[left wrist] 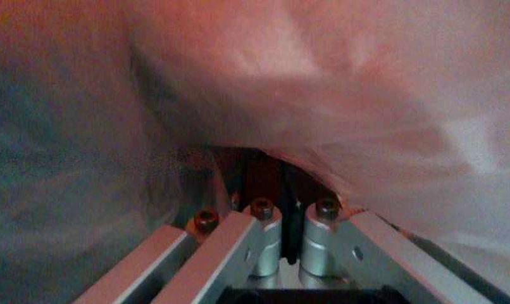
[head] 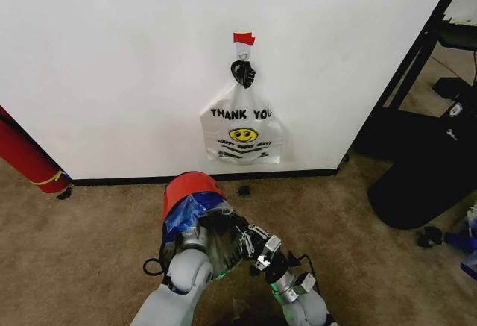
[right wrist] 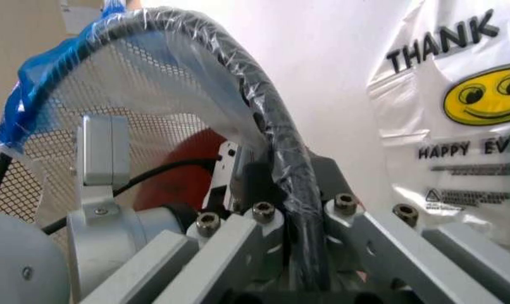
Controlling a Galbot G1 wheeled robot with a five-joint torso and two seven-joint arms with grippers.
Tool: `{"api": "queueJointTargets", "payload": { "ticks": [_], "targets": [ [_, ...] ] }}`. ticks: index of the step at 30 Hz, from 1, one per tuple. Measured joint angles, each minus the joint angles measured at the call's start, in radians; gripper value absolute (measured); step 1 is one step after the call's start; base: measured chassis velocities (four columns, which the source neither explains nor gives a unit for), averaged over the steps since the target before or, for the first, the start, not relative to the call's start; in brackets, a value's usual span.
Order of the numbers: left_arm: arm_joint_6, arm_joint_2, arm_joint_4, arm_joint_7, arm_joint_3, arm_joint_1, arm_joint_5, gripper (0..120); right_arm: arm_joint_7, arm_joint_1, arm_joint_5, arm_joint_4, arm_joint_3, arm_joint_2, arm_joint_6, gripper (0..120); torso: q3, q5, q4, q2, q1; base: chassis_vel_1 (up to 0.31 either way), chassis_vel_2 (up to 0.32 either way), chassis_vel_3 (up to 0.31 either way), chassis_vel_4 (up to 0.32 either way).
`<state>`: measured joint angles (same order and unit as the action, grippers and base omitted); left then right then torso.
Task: Pick up the garbage bag from the wall and place it over the trash bin.
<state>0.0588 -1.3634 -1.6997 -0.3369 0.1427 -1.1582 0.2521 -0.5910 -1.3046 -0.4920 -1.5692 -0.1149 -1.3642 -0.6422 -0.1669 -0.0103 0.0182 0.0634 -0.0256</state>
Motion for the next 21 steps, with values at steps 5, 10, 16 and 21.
{"api": "queueJointTargets", "payload": {
  "ticks": [5,10,16,21],
  "targets": [
    [0.0,0.016,-0.041,0.017,-0.02,-0.042,-0.002,0,0.0,0.017,-0.009,0.022,-0.008,-0.012,-0.004,0,0.0,0.0,-0.0001,0.0,0.0,0.0,0.0,0.0,0.0],
    [-0.011,0.053,-0.1,0.037,-0.059,-0.106,-0.018,0,0.02,0.05,-0.044,0.058,-0.019,-0.027,-0.005,0,0.0,0.0,-0.0002,0.0,0.0,0.0,0.0,0.0,0.0],
    [-0.01,0.109,-0.186,0.044,-0.104,-0.173,-0.064,0,0.05,0.112,-0.197,0.101,-0.038,-0.046,0.035,0,0.0,0.0,-0.0002,0.0,0.0,0.0,0.0,0.0,0.0],
    [-0.007,0.129,-0.259,0.051,-0.113,-0.203,-0.078,0,0.051,0.134,-0.296,0.12,-0.044,-0.038,0.074,0,0.0,0.0,-0.0001,0.0,0.0,0.0,0.0,0.0,0.0]
  ]
}}
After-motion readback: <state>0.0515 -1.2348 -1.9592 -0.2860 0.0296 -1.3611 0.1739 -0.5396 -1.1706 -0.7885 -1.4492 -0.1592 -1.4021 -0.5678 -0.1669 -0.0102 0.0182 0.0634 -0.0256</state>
